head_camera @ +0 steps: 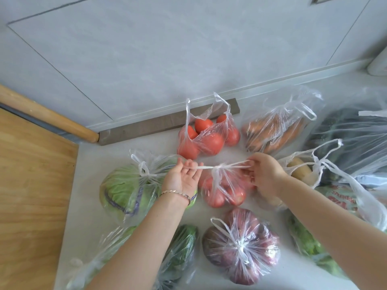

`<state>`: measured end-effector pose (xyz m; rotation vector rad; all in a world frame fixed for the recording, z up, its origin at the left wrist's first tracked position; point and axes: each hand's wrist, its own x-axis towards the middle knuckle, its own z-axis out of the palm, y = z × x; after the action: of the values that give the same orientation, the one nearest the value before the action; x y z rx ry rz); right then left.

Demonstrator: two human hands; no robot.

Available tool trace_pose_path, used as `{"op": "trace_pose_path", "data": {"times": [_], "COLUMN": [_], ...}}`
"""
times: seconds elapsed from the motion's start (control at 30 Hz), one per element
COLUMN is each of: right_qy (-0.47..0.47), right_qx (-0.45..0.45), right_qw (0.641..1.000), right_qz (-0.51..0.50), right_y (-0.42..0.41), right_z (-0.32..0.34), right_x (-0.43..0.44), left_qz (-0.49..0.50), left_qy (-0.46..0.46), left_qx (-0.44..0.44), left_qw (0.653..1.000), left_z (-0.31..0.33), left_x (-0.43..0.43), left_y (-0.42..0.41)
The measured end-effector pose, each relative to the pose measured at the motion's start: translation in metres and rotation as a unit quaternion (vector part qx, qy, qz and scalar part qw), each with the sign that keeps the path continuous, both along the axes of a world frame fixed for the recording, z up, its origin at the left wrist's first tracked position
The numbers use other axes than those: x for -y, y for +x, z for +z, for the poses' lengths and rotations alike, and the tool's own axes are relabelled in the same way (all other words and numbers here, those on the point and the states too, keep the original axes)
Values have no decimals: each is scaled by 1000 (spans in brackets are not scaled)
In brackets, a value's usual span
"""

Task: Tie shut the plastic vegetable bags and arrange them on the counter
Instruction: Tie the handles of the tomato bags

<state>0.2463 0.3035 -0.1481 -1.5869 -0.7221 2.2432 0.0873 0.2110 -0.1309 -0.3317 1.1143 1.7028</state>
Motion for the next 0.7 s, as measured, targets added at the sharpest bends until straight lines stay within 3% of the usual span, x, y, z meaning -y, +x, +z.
{"op": "trace_pose_path", "data": {"times": [0.03,0.1,0.13,0.2,0.27,0.37,0.43,0.5,0.57,0.63,0.7], "right_qy": [-22,-59,-73,-90,-71,-30,35,99,162,239,298], "right_qx": [-29,-66,-63,-15,61,146,220,279,312,300,226], "right_qw": [999,996,995,996,995,988,973,952,932,921,927], "right_qz": [-16,-11,-1,18,30,36,58,81,91,73,35], "right_y": [1,1,1,3,6,10,12,12,12,11,9], "right_z": [-1,-5,-9,-19,-28,-32,-36,-38,-37,-28,-10], "right_x": [-4,-12,-16,-22,-28,-40,-46,-44,-35,-24,-14], "left_qz": [-33,-144,-211,-347,-451,-541,-568,-588,-588,-558,-506], "left_qy": [4,-44,-73,-105,-115,-126,-121,-123,-137,-158,-178], "left_qx": [-26,-219,-363,-598,-693,-728,-742,-738,-730,-715,-677], "left_qw": [999,964,905,715,551,402,334,307,321,392,504], "left_z": [1,-2,-3,-8,-13,-19,-23,-27,-28,-26,-20], "left_x": [1,3,3,4,7,9,10,12,13,10,4], "left_y": [3,8,7,2,-3,3,11,15,18,20,22]}}
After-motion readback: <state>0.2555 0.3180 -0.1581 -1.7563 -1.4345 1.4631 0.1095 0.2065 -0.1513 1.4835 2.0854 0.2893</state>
